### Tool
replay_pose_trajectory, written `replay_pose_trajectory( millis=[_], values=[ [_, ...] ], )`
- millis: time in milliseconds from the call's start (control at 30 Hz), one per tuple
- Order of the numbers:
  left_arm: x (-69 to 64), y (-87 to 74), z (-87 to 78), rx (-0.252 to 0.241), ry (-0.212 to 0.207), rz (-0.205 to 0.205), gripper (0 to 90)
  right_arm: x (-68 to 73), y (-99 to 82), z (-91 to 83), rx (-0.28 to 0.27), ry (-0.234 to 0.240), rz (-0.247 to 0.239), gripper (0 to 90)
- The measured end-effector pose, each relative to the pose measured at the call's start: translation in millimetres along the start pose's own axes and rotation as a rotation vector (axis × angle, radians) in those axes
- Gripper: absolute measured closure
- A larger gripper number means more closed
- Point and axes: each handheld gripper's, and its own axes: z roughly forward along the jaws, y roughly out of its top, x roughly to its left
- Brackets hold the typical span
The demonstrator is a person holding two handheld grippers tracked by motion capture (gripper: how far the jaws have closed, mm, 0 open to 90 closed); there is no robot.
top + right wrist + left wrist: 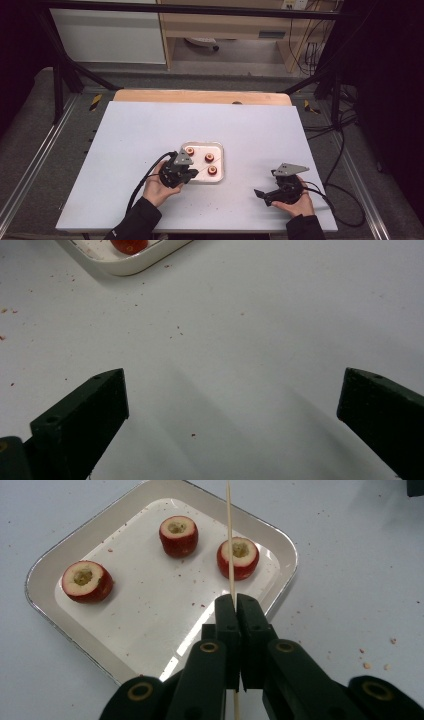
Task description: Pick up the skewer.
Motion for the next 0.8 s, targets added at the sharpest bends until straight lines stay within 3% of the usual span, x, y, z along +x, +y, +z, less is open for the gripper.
replay_pose_trajectory(
  millis=[367, 400, 467, 500, 533, 567, 700, 733, 800],
  values=[
    [-15.2, 7.7, -3.3, 0.014, -0.027, 0.047, 88.5, 15.3, 13.7, 3.6, 0.041, -0.044, -0.150, 2.4],
    [-16.3, 8.7, -2.6, 0.017, -0.030, 0.051, 88.5, 18.6, 16.3, 4.2, 0.053, -0.056, -0.186, 2.9],
    [-18.9, 11.0, -0.7, 0.023, -0.034, 0.057, 88.5, 20.5, 17.3, 4.7, 0.057, -0.063, -0.202, 3.3],
    [-20.2, 12.4, 0.2, 0.026, -0.038, 0.063, 88.5, 23.9, 19.2, 5.8, 0.069, -0.070, -0.241, 4.3],
    [-21.6, 13.7, 1.1, 0.026, -0.041, 0.068, 88.5, 23.9, 19.2, 5.8, 0.069, -0.070, -0.241, 4.3],
    [-23.1, 15.3, 1.8, 0.029, -0.042, 0.072, 88.5, 27.3, 21.4, 6.8, 0.083, -0.078, -0.277, 5.1],
    [-29.5, 22.8, 5.1, 0.042, -0.048, 0.094, 88.5, 32.9, 26.0, 7.3, 0.095, -0.089, -0.344, 7.4],
    [-31.3, 24.7, 6.0, 0.044, -0.051, 0.100, 88.5, 32.9, 26.0, 7.3, 0.095, -0.089, -0.344, 7.4],
    [-35.2, 28.6, 8.4, 0.048, -0.054, 0.112, 88.5, 36.7, 29.4, 7.3, 0.107, -0.096, -0.396, 9.0]
  ],
)
